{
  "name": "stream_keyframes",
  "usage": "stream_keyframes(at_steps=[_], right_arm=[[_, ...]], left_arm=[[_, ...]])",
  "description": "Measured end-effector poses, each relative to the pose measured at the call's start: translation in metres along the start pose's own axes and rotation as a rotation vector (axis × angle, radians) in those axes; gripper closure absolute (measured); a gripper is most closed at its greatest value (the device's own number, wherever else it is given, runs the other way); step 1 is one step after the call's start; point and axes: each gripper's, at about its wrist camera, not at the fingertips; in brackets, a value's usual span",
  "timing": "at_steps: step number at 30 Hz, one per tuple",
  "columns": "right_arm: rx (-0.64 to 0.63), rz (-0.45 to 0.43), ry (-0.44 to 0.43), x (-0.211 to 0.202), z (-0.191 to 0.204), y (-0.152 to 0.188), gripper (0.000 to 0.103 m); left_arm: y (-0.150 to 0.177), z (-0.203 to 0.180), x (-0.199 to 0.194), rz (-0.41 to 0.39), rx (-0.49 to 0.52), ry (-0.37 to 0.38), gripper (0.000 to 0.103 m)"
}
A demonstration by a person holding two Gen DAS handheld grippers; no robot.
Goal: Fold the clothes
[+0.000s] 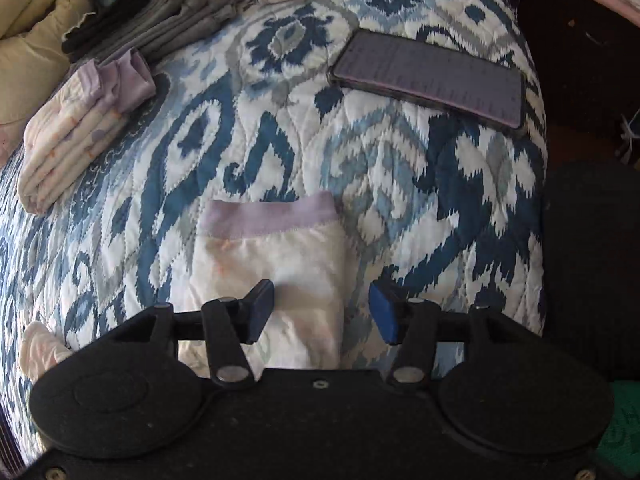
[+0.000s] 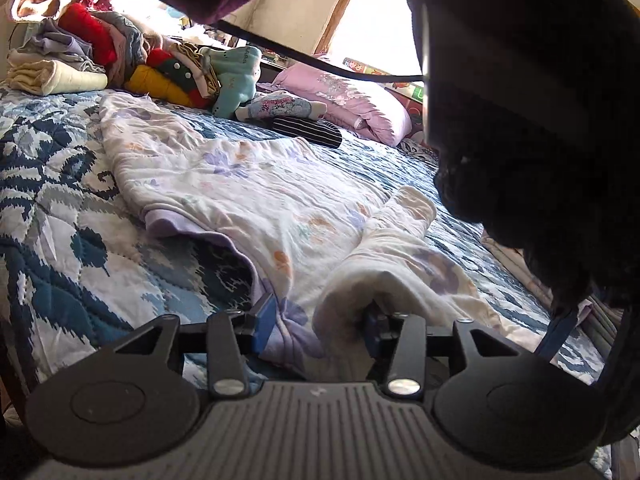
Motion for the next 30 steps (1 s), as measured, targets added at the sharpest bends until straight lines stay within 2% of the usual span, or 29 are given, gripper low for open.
stream_keyframes(at_steps=[1, 2, 4, 6, 9, 15, 17, 18, 20, 22, 23, 24, 25, 26, 27, 30], right_arm=[[-0.010, 0.001, -0.001, 0.000, 0.002, 0.001, 0.054], [-0.010, 0.002, -0.003, -0.001, 0.002, 0.001, 0.054], [-0.002, 0.003, -0.007, -0.003, 0.000, 0.001, 0.054], [0.020, 0.001, -0.014, -0.005, -0.003, 0.000, 0.054], [0.050, -0.005, -0.022, -0.007, -0.008, 0.000, 0.053], [0.103, -0.034, -0.040, -0.016, -0.015, -0.004, 0.047], [0.124, -0.040, -0.037, -0.019, -0.018, -0.005, 0.047], [0.136, -0.045, -0.035, -0.022, -0.020, -0.005, 0.047], [0.142, -0.049, -0.033, -0.024, -0.022, -0.006, 0.047], [0.141, -0.051, -0.032, -0.023, -0.022, -0.006, 0.047], [0.129, -0.044, -0.031, -0.021, -0.021, -0.005, 0.047], [0.118, -0.036, -0.033, -0.019, -0.018, -0.004, 0.046], [0.103, -0.028, -0.036, -0.017, -0.015, -0.004, 0.046], [0.089, -0.019, -0.041, -0.014, -0.010, -0.004, 0.045], [0.083, -0.013, -0.046, -0.012, -0.008, -0.004, 0.044], [0.074, 0.002, -0.052, -0.011, -0.005, -0.002, 0.041]], left_arm=[[0.002, -0.001, 0.003, -0.003, 0.004, -0.007, 0.049], [0.005, 0.002, 0.000, -0.017, -0.029, 0.002, 0.067], [0.017, 0.016, -0.014, -0.061, -0.132, -0.021, 0.094], [0.033, 0.027, -0.033, -0.128, -0.230, -0.042, 0.097], [0.073, 0.046, -0.077, -0.305, -0.417, -0.062, 0.098], [0.173, 0.086, -0.152, -0.573, -0.849, -0.231, 0.098], [0.207, 0.091, -0.168, -0.641, -0.994, -0.256, 0.098], [0.216, 0.093, -0.171, -0.650, -1.027, -0.254, 0.098], [0.227, 0.095, -0.176, -0.652, -1.061, -0.238, 0.098], [0.217, 0.098, -0.174, -0.606, -1.032, -0.189, 0.093], [0.208, 0.098, -0.171, -0.572, -0.993, -0.156, 0.072], [0.194, 0.096, -0.166, -0.530, -0.931, -0.137, 0.058], [0.175, 0.092, -0.161, -0.496, -0.854, -0.155, 0.044], [0.157, 0.087, -0.153, -0.463, -0.772, -0.168, 0.044], [0.142, 0.084, -0.141, -0.423, -0.704, -0.144, 0.044], [0.100, 0.086, -0.103, -0.350, -0.595, -0.078, 0.047]])
Point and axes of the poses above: each gripper's, at about its wrist camera, not at the fingertips, and x roughly the way its jaws point, z to its left, y to its underside, and after that the axes turned 3 degrees about -y, right-handed
